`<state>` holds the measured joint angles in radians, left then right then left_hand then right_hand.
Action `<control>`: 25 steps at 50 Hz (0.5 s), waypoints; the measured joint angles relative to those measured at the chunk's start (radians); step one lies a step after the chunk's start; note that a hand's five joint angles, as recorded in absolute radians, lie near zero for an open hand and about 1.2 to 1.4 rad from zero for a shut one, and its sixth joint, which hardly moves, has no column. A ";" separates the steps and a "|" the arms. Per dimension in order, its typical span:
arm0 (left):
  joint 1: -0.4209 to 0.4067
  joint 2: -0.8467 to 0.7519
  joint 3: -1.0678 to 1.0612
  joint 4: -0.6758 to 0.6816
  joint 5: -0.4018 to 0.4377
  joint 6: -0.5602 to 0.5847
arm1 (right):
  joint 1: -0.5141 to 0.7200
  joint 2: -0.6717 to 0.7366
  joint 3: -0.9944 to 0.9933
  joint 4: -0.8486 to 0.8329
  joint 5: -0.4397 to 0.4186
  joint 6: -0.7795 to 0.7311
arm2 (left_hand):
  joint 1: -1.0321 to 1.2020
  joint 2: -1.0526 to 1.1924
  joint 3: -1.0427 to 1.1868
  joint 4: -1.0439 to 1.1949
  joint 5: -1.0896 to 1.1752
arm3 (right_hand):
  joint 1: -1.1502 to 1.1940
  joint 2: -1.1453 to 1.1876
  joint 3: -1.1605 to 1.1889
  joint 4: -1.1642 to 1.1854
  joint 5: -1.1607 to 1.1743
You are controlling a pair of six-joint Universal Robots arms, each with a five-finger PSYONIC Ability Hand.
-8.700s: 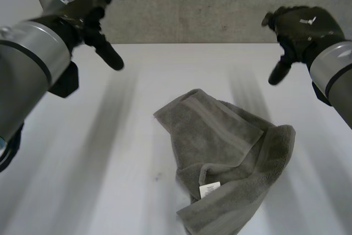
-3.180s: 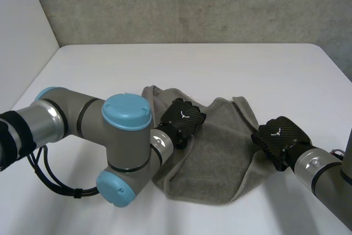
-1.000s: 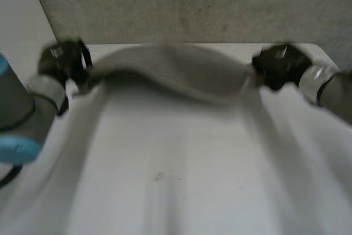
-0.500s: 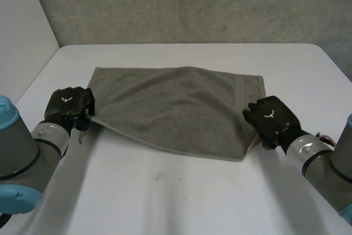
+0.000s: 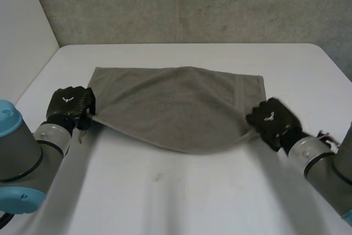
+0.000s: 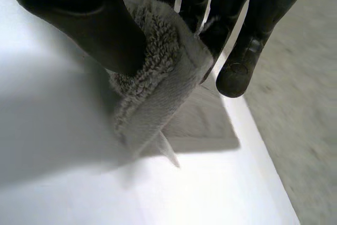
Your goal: Fold the towel.
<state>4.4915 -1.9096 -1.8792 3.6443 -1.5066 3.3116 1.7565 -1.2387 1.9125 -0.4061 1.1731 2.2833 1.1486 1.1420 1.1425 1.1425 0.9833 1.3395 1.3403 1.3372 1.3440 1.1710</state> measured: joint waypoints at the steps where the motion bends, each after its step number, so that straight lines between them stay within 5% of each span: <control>1: 0.000 -0.006 0.000 0.010 0.000 0.001 | -0.012 -0.013 -0.009 0.003 0.015 0.054 | -0.042 -0.033 -0.033 -0.033 -0.048 | 0.000 0.000 0.000 0.000 0.000; 12: 0.004 -0.092 0.003 0.130 0.001 0.005 | -0.128 -0.076 -0.118 0.160 0.054 0.595 | -0.133 -0.127 -0.128 -0.128 -0.143 | 0.000 0.000 0.001 0.001 0.000; 25: 0.007 -0.123 0.004 0.143 0.002 0.029 | -0.144 -0.059 -0.144 0.252 0.025 0.568 | -0.188 -0.179 -0.185 -0.185 -0.203 | 0.000 0.000 0.001 0.001 0.000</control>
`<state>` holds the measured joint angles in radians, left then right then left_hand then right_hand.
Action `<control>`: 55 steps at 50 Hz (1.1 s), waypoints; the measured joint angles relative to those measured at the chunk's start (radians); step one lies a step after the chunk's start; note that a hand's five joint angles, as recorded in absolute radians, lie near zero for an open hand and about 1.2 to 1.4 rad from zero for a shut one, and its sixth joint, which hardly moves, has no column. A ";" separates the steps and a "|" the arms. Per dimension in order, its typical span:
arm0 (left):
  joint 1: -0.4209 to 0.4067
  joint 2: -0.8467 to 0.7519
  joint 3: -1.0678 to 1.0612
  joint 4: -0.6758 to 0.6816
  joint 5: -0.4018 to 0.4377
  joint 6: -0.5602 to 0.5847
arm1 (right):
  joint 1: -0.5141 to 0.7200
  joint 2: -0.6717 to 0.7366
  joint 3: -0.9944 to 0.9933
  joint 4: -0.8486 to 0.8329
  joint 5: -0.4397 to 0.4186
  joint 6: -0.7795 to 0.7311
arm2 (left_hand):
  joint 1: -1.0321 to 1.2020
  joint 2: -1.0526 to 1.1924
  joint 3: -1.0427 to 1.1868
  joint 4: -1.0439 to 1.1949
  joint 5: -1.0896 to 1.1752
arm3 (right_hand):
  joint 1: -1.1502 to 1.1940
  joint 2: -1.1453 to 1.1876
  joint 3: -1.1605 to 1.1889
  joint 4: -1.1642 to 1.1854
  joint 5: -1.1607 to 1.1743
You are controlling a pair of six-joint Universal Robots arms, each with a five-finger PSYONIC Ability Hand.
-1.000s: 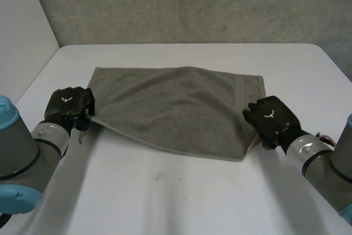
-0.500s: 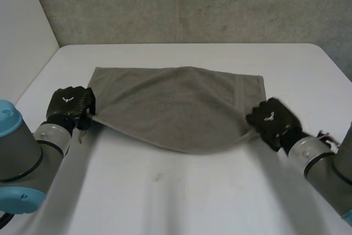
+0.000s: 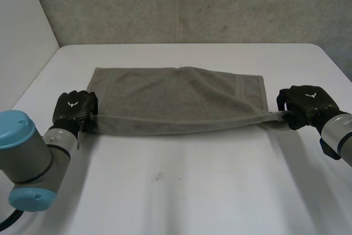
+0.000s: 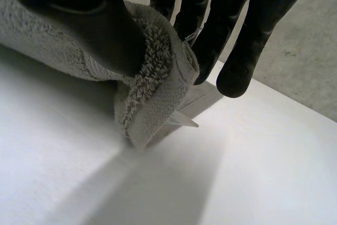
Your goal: Fold the towel.
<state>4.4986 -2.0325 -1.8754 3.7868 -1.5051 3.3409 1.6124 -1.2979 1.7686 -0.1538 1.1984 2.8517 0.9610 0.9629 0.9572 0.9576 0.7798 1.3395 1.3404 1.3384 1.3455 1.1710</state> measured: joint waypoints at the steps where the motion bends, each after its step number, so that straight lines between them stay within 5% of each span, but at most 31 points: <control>1: 0.002 0.005 -0.002 -0.002 0.000 0.018 | -0.004 -0.002 -0.001 0.000 0.001 -0.005 | 0.044 0.042 0.039 0.038 0.037 | 0.000 0.000 0.000 0.000 0.000; 12: 0.039 0.177 -0.097 -0.031 0.000 0.236 | -0.023 -0.069 -0.011 0.049 0.004 -0.073 | 0.238 0.249 0.253 0.254 0.247 | 0.000 0.000 0.000 0.000 0.000; 17: 0.047 0.412 -0.235 -0.113 0.005 0.330 | -0.068 -0.204 -0.018 0.256 -0.002 -0.271 | 0.244 0.253 0.258 0.259 0.254 | 0.000 0.000 0.000 0.000 0.000; 24: 0.054 0.704 -0.344 -0.272 0.070 0.352 | -0.133 -0.306 -0.040 0.517 -0.008 -0.542 | 0.248 0.254 0.259 0.259 0.254 | 0.000 0.000 0.001 0.000 0.000; 30: 0.081 0.757 -0.341 -0.320 0.156 0.345 | -0.140 -0.302 -0.092 0.565 -0.009 -0.613 | 0.248 0.255 0.260 0.260 0.254 | 0.000 0.000 0.001 0.000 0.002; 40: 0.057 0.357 -0.080 -0.243 0.197 0.337 | -0.064 -0.025 -0.279 0.475 0.051 -0.564 | 0.248 0.255 0.260 0.260 0.254 | 0.000 0.000 0.001 0.000 0.006; 48: -0.002 -0.022 0.259 -0.232 0.132 0.328 | 0.068 0.257 -0.545 0.435 0.211 -0.486 | 0.248 0.255 0.260 0.260 0.255 | 0.000 0.000 0.005 0.000 0.012; 55: -0.024 -0.224 0.488 -0.234 0.073 0.320 | 0.118 0.435 -0.744 0.380 0.267 -0.441 | 0.248 0.255 0.260 0.261 0.254 | 0.000 0.000 0.005 0.000 0.012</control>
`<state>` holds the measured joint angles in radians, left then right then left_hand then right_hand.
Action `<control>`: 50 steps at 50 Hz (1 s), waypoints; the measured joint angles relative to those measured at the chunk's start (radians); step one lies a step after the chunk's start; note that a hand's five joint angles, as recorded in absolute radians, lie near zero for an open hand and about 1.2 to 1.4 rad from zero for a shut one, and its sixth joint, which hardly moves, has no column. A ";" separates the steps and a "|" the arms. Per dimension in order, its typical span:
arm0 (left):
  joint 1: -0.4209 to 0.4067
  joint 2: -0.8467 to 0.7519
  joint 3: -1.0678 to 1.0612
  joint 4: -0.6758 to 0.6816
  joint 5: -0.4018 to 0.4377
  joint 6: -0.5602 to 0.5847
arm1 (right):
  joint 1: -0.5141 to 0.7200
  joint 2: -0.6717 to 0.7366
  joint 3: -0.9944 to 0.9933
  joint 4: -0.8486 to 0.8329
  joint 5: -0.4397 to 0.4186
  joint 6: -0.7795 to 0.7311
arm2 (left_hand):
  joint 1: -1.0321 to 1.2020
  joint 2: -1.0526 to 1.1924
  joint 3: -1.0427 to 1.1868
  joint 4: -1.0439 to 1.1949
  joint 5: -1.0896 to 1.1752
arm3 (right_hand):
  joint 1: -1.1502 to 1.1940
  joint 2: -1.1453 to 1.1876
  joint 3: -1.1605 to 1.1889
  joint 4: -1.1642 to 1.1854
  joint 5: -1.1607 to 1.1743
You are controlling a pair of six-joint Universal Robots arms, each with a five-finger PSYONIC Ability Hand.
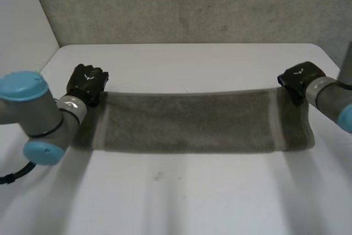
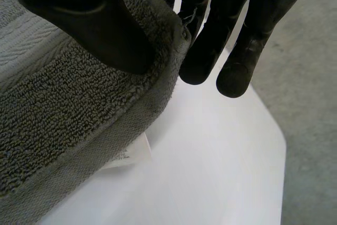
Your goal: Fold the towel.
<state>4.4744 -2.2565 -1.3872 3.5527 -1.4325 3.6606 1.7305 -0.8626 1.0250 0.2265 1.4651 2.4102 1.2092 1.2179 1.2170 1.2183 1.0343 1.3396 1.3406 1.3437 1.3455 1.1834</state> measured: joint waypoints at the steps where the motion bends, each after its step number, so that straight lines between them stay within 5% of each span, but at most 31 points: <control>1: -0.003 -0.025 0.033 0.000 -0.008 -0.001 | 0.006 0.029 -0.035 -0.018 0.012 0.005 | -0.001 -0.006 -0.005 -0.006 -0.001 | 0.000 0.000 0.000 0.000 0.000; 4: -0.007 -0.071 0.097 -0.001 -0.024 -0.003 | 0.015 0.080 -0.099 -0.054 0.046 0.012 | -0.210 -0.239 -0.236 -0.240 -0.183 | -0.179 -0.187 -0.183 -0.187 -0.188; 8: -0.015 -0.102 0.143 -0.002 -0.033 -0.014 | 0.025 0.124 -0.157 -0.084 0.091 0.023 | -0.825 -0.837 -0.828 -0.834 -0.833 | -0.781 -0.775 -0.756 -0.758 -0.802; 11: -0.028 -0.103 0.147 -0.004 -0.035 -0.026 | 0.034 0.137 -0.175 -0.090 0.117 0.041 | -0.954 -0.969 -0.965 -0.963 -0.945 | -1.070 -1.079 -1.070 -1.069 -1.115; 21: -0.050 0.047 -0.027 -0.006 -0.035 -0.043 | 0.048 -0.018 0.014 -0.073 0.114 0.141 | -1.033 -1.047 -1.047 -1.049 -1.000 | -1.105 -1.091 -1.096 -1.085 -1.121; 32: -0.041 0.341 -0.410 0.027 -0.033 -0.069 | 0.013 -0.299 0.458 -0.137 -0.013 0.157 | -1.034 -1.051 -1.049 -1.052 -1.004 | -1.102 -1.091 -1.096 -1.085 -1.119; 50: -0.034 0.485 -0.535 0.070 -0.037 -0.342 | -0.048 -0.237 0.640 -0.393 -0.040 0.108 | -1.034 -1.052 -1.050 -1.052 -1.004 | -0.854 -0.865 -0.860 -0.858 -0.862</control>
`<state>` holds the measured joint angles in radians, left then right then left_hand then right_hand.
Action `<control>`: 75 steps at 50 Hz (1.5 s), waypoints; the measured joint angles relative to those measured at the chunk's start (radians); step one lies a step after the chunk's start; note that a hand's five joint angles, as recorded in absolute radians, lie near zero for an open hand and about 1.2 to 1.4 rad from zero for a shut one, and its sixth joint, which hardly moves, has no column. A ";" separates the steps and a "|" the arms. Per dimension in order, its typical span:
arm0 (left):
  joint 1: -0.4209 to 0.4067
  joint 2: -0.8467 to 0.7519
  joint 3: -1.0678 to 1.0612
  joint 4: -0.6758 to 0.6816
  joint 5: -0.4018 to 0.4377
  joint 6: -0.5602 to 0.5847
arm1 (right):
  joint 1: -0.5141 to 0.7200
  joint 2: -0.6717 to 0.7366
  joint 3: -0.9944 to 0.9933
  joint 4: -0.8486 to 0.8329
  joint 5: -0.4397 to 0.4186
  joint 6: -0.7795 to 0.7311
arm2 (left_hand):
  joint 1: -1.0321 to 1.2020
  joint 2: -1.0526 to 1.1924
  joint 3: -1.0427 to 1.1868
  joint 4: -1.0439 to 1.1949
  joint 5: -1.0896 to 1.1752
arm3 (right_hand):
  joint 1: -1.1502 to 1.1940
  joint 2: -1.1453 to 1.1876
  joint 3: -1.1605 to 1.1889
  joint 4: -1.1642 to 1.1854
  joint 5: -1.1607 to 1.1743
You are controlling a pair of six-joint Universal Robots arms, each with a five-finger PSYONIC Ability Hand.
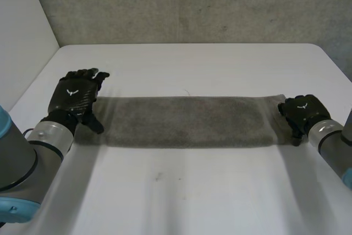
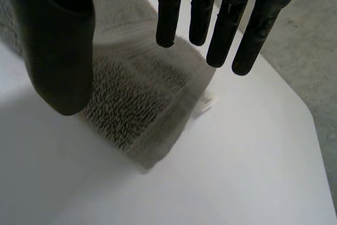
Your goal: Fold the towel.
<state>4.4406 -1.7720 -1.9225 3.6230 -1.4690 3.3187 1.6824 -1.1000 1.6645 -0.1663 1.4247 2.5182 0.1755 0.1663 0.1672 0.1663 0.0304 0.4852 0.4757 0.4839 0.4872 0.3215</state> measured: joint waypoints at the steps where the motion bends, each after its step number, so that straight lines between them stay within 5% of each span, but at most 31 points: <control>1: 0.001 0.004 0.000 -0.001 0.000 -0.018 | 0.000 0.019 -0.007 -0.005 0.002 -0.010 | 0.000 0.000 0.000 0.000 0.000 | 0.036 0.041 0.031 0.031 0.031; 9: 0.003 0.016 -0.006 -0.004 0.001 -0.067 | -0.014 0.109 -0.064 -0.010 0.017 -0.061 | 0.000 0.000 0.000 0.000 0.000 | 0.799 0.817 0.798 0.797 0.780; 18: 0.004 0.016 -0.008 -0.001 0.001 -0.066 | -0.160 0.078 -0.160 0.008 0.143 -0.182 | 0.000 0.000 0.000 0.000 0.000 | 0.834 0.842 0.852 0.854 0.838; 27: 0.003 0.020 -0.007 -0.001 0.001 -0.064 | -0.219 0.006 -0.281 0.029 0.163 -0.352 | 0.000 0.000 0.000 0.000 0.000 | 0.838 0.842 0.852 0.854 0.841; 41: 0.004 0.027 -0.007 -0.001 0.001 -0.064 | 0.512 0.098 -0.435 0.025 0.141 -0.362 | 0.000 0.000 0.000 0.000 0.000 | 0.843 0.847 0.855 0.855 0.841; 47: 0.006 0.025 -0.008 -0.001 0.001 -0.064 | 0.714 0.207 -0.427 0.007 0.139 -0.361 | 0.000 0.000 0.000 0.000 0.000 | 0.838 0.842 0.851 0.849 0.835; 51: 0.005 0.024 -0.012 -0.001 0.003 -0.063 | 0.753 0.242 -0.405 0.010 0.141 -0.361 | 0.000 0.000 0.000 0.000 0.000 | 0.368 0.366 0.381 0.370 0.346; 53: 0.005 0.023 -0.015 -0.001 0.005 -0.062 | 0.754 0.238 -0.383 0.013 0.145 -0.356 | 0.000 0.000 0.000 0.000 0.000 | 0.004 0.005 0.030 0.012 -0.013; 56: 0.003 0.022 -0.018 0.000 0.006 -0.061 | 0.742 0.205 -0.350 0.011 0.148 -0.338 | 0.000 0.000 0.000 0.000 0.000 | -0.205 -0.200 -0.201 -0.202 -0.246; 69: -0.012 0.028 -0.016 0.000 0.006 -0.059 | 0.396 -0.111 -0.072 0.026 0.133 0.101 | 0.000 0.000 0.000 0.000 0.000 | -0.251 -0.227 -0.239 -0.228 -0.261; 75: -0.026 0.030 -0.008 0.000 0.004 -0.059 | 0.270 -0.115 0.038 0.041 0.091 0.139 | 0.000 0.000 0.000 0.000 0.000 | -0.240 -0.220 -0.231 -0.222 -0.250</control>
<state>4.4142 -1.7421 -1.9302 3.6232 -1.4646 3.2601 1.9525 -1.2145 1.7024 -0.1252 1.5162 2.6568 0.1755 0.1661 0.1669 0.1666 0.0301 0.2456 0.2557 0.2531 0.2651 0.0713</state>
